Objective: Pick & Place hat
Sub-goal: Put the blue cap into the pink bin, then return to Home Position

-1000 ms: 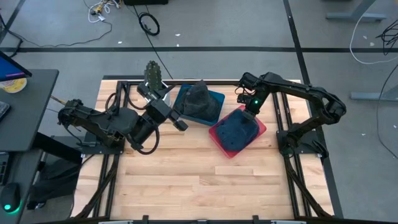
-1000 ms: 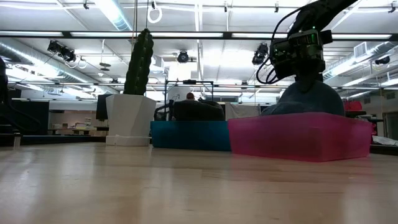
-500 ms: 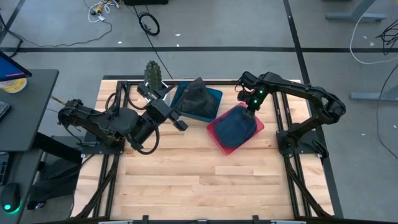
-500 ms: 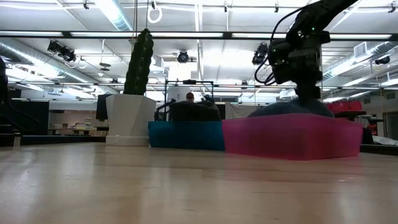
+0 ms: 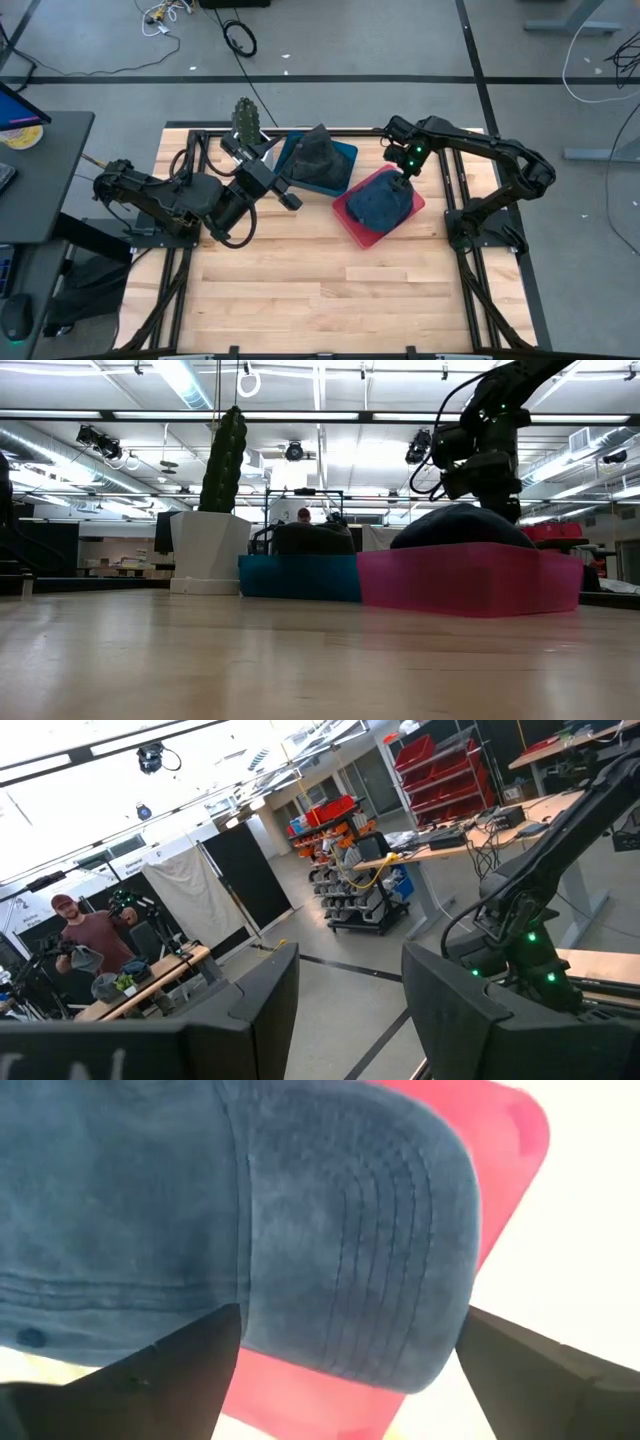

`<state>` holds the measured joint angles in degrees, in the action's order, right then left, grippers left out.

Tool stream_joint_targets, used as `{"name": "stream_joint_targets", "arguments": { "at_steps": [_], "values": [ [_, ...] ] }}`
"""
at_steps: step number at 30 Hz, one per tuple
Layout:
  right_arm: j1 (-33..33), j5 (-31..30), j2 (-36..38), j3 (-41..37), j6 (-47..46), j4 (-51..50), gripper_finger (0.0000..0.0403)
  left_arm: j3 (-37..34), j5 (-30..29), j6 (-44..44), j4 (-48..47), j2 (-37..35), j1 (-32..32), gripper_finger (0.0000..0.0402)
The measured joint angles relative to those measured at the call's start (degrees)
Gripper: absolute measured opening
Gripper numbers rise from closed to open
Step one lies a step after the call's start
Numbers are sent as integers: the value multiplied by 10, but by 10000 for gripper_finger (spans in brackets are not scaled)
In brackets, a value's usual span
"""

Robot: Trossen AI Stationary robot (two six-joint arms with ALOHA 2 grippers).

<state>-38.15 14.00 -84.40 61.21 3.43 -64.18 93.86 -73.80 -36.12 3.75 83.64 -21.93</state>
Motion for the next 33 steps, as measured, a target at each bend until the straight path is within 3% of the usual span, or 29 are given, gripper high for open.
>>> {"name": "stream_joint_targets", "arguments": {
  "at_steps": [9,15,23,28,33],
  "values": [
    [0,-55,33,0,-36,-20,347,0,0,0,0,0,0,181],
    [0,58,71,0,-44,-20,320,0,0,0,0,0,0,181],
    [0,79,81,0,-24,-30,275,0,6,25,-13,0,0,181],
    [0,78,88,0,-24,-68,196,0,7,51,-31,0,0,181],
    [2,76,142,0,-24,-103,57,0,6,66,-34,0,0,181]
  ]
}}
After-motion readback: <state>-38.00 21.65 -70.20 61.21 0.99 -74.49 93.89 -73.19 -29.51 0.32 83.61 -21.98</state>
